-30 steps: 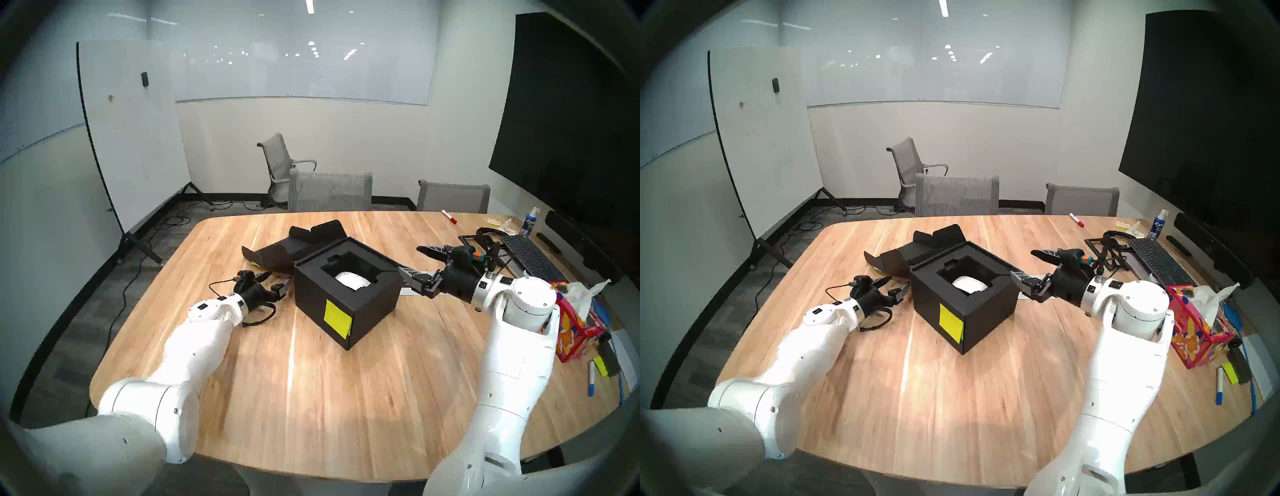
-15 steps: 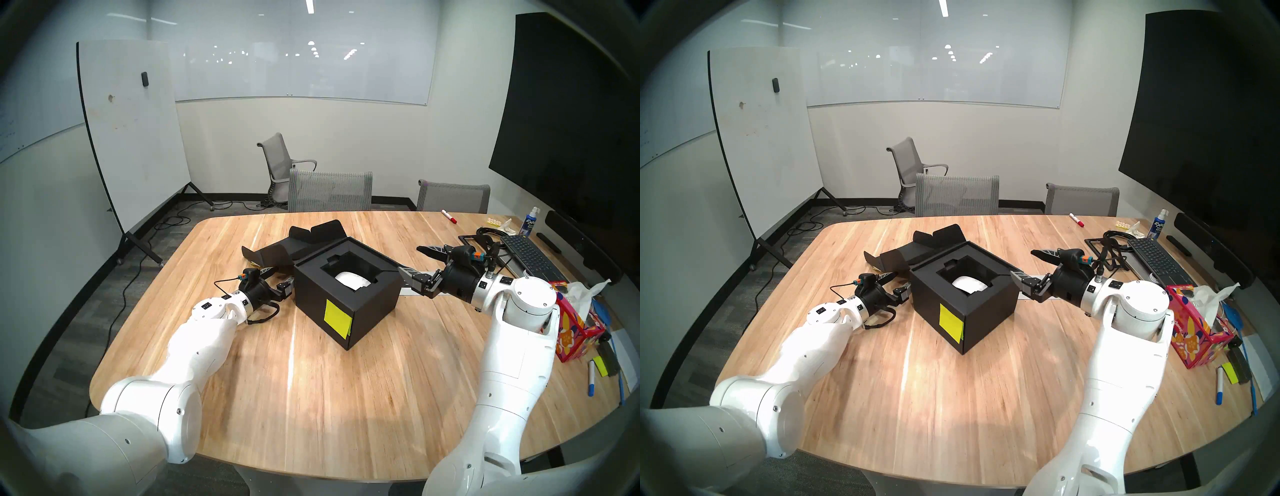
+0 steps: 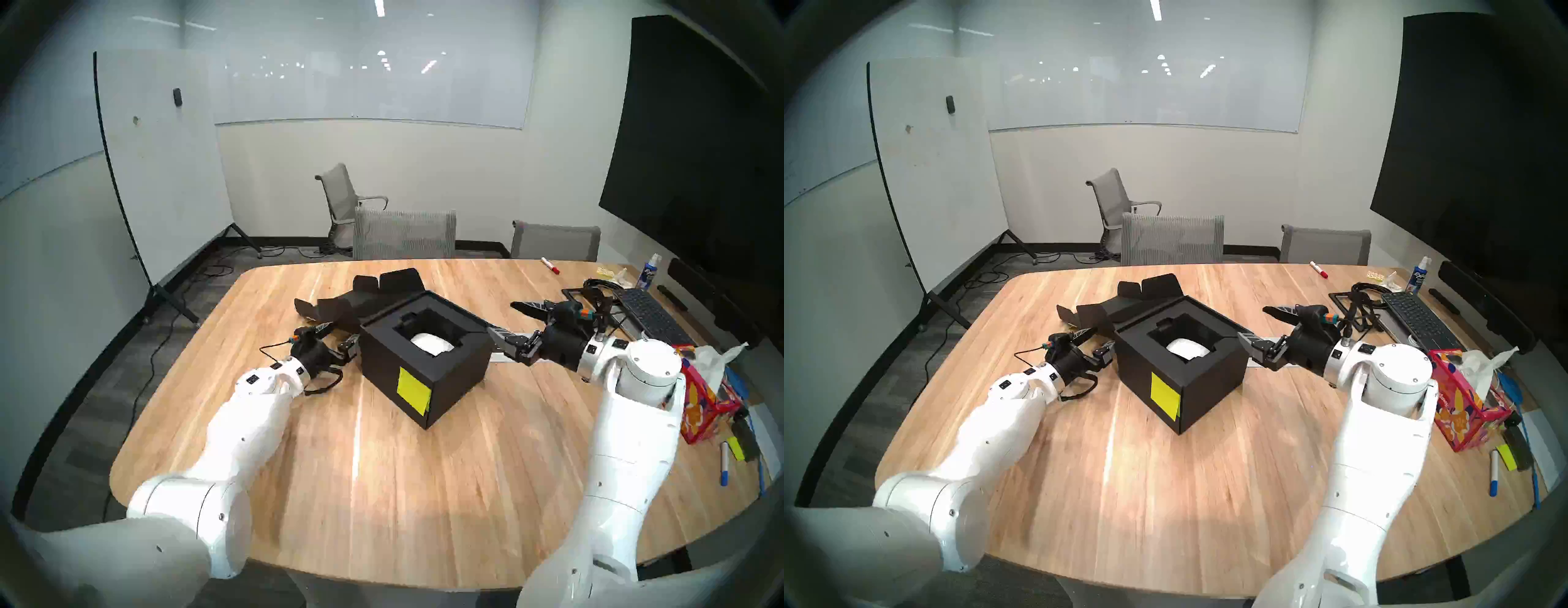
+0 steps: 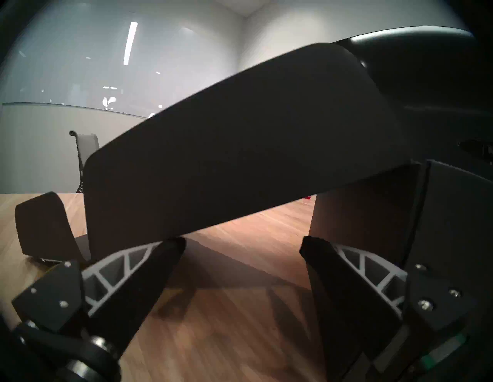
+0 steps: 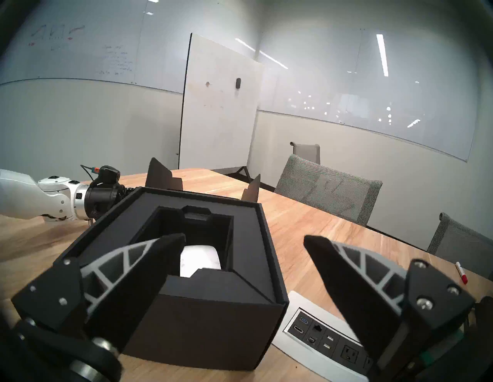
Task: Open the box and place the mouse inside
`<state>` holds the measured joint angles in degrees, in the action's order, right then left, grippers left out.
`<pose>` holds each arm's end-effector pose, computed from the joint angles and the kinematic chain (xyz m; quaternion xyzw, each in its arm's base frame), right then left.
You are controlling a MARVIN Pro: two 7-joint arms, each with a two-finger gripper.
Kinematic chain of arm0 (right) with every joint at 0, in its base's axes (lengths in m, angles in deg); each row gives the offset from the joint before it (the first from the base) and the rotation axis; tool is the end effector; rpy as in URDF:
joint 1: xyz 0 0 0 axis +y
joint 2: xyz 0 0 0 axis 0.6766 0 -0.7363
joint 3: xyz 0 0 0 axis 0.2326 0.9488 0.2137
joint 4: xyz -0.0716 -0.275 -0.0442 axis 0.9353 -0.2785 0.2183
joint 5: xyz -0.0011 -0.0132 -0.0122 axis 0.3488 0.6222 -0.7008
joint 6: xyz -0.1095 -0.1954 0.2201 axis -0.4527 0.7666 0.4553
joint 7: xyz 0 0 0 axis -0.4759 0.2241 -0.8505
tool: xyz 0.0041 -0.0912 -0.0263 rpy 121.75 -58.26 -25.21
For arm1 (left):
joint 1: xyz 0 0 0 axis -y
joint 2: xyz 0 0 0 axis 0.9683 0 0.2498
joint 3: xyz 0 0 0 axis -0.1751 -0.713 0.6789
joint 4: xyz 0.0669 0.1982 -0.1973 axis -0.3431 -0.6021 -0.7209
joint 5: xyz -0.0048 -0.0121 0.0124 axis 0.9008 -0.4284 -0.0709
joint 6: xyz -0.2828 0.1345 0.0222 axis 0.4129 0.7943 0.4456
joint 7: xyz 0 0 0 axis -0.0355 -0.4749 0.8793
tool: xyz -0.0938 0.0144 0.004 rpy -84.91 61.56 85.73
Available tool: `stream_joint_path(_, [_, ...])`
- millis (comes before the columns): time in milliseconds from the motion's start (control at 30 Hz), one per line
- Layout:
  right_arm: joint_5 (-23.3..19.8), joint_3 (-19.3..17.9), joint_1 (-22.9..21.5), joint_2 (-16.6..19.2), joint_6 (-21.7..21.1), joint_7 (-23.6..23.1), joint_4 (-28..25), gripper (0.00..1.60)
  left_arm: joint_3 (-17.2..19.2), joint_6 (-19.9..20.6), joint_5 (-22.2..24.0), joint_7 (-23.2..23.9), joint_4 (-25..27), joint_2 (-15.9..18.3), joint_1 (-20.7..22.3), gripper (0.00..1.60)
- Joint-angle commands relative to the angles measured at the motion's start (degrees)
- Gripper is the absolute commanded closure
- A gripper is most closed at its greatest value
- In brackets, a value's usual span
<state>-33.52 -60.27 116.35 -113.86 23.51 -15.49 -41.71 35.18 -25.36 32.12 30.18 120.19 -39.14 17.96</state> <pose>0.4161 -0.0921 -0.1870 -0.6773 -0.3189 -0.6447 0.1547 0.5296 0.0222 -0.3539 0.6612 -0.1548 0.6861 0.2612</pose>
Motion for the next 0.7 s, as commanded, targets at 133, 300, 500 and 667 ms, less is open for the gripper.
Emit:
stream_joint_path(133, [-0.3, 0.1, -1.0, 0.0, -0.1, -0.1, -1.1, 0.0, 0.4, -1.7, 0.5, 0.5, 1.7, -0.3, 1.4, 0.0])
stream_joint_path(300, [-0.2, 0.0, -1.0, 0.0, 0.0, -0.1, -1.0, 0.0, 0.4, -1.4, 0.3, 0.5, 1.6, -0.4, 2.5, 0.0])
stream_joint_path(500, [-0.2, 0.0, -1.1, -0.1, 0.0, -0.2, -1.0, 0.0, 0.3, -1.0, 0.1, 0.4, 1.1, -0.5, 4.4, 0.0])
stream_joint_path(667, [-0.1, -0.1, -1.1, -0.2, 0.0, -0.2, -1.0, 0.0, 0.1, -1.1, 0.0, 0.6, 1.0, -0.7, 5.8, 0.0])
